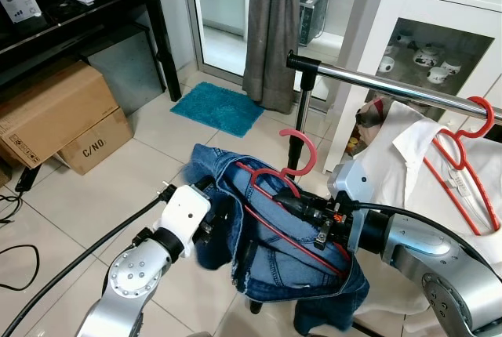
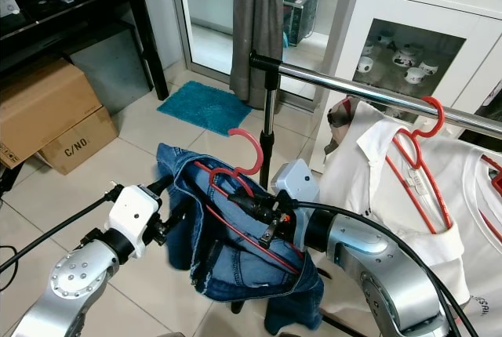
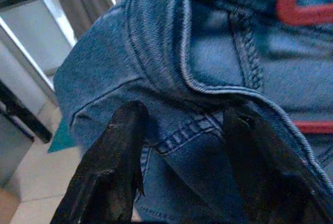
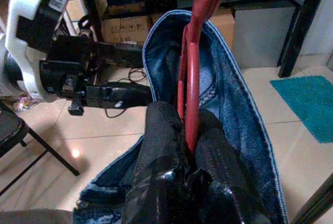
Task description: Hang hanger
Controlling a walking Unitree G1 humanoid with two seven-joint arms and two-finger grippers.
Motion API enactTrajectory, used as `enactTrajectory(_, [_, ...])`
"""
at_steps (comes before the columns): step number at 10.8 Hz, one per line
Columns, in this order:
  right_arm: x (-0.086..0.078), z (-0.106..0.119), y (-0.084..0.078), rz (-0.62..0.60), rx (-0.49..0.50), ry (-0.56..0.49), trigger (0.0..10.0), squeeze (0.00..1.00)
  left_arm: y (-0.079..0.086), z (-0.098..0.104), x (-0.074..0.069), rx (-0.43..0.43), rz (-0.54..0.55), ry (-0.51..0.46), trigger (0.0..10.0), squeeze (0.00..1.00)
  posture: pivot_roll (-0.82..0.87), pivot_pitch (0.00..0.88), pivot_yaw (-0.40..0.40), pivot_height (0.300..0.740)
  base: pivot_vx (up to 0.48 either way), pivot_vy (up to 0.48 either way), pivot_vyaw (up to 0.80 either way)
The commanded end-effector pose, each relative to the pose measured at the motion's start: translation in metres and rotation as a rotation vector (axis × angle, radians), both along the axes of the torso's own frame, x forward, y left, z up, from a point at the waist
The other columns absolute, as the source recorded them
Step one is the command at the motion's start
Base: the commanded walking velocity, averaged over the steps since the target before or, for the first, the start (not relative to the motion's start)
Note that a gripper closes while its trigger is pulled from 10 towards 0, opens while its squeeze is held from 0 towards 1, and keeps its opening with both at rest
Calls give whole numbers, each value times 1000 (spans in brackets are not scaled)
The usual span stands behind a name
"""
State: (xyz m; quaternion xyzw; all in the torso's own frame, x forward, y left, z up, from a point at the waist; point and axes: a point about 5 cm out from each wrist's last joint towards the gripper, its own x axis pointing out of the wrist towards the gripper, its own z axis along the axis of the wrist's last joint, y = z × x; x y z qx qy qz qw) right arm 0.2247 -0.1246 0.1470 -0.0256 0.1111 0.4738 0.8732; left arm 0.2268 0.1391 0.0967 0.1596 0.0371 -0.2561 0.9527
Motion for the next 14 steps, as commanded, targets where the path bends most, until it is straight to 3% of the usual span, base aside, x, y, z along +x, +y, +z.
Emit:
enactTrajectory(1, [-1, 9, 3, 26, 33, -34, 0, 0, 0, 0, 3, -8, 8, -4, 9255, 0, -52, 15, 32, 740, 0, 0, 0])
enactTrajectory(2, [-1, 9, 2, 19, 35, -33, 0, 0, 0, 0, 2, -47, 8, 10, 0, 0, -52, 16, 33, 740, 0, 0, 0])
enactTrajectory(4, [0, 10, 0, 8, 38, -35, 0, 0, -2, 0, -1, -71, -8, 15, 0, 0, -51, 19, 32, 740, 0, 0, 0])
enactTrajectory(5, [2, 10, -2, -4, 39, -36, 0, 0, -6, 4, -8, -108, -33, -4, 0, 0, -52, 20, 32, 740, 0, 0, 0])
enactTrajectory(6, [2, 10, -3, -8, 37, -37, 0, 0, -4, 4, -14, -90, -17, -26, 0, 0, -51, 19, 34, 740, 0, 0, 0])
enactTrajectory(7, [3, 9, -6, -13, 34, -34, 0, 0, 5, 4, -26, -8, 38, -94, 10000, 0, -53, 19, 32, 740, 0, 0, 0])
enactTrajectory(9, [4, 6, -9, -16, 27, -26, 0, 0, 10, 16, -39, -20, 49, -177, 10000, 0, -50, 18, 27, 740, 0, 0, 0])
enactTrajectory(10, [5, 6, -10, -11, 23, -27, 0, 0, 3, 22, -45, -16, -18, -209, 10000, 408, -51, 15, 25, 740, 0, 0, 0])
enactTrajectory(11, [6, 7, -11, -7, 20, -30, 0, 0, 2, 24, -45, 9, -31, -245, 10000, 906, -53, 13, 26, 740, 0, 0, 0])
enactTrajectory(12, [6, 7, -11, -6, 19, -33, 0, 0, 2, 24, -45, 8, -24, -259, 10000, 898, -53, 12, 26, 740, 0, 0, 0])
enactTrajectory(13, [6, 8, -11, 0, 18, -37, 0, 0, 6, 25, -39, 22, 57, -287, 10000, 765, -54, 10, 27, 740, 0, 0, 0])
enactTrajectory(14, [5, 8, -10, 11, 21, -38, 0, 0, 14, 25, -28, 4, 164, -281, 10000, 216, -56, 5, 26, 740, 0, 0, 0])
